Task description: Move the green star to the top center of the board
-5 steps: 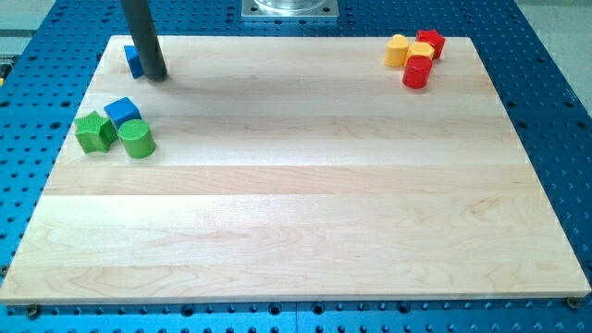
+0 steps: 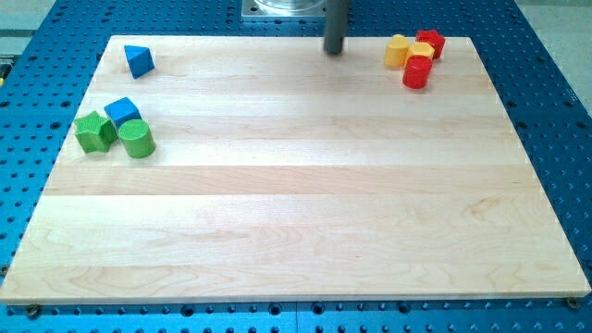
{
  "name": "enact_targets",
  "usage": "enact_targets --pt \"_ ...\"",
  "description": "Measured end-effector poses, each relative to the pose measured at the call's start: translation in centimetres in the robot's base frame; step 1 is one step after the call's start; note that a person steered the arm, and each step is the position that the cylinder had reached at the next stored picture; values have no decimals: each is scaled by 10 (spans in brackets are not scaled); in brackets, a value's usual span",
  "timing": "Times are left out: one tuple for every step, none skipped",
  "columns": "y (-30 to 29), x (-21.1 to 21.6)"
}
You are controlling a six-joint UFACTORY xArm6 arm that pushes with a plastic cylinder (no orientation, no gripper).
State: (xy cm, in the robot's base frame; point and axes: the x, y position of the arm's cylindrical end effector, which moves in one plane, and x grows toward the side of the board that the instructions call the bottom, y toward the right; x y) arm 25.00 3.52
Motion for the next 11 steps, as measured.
enact_targets --pt "-59 141" --pt "-201 240" --pt "-337 247" --pt "-340 233" --pt "-327 193" --pt "-271 165" --pt "-208 138" --pt "-201 109" --pt "-116 80" --pt "-72 51" --pt "-96 105"
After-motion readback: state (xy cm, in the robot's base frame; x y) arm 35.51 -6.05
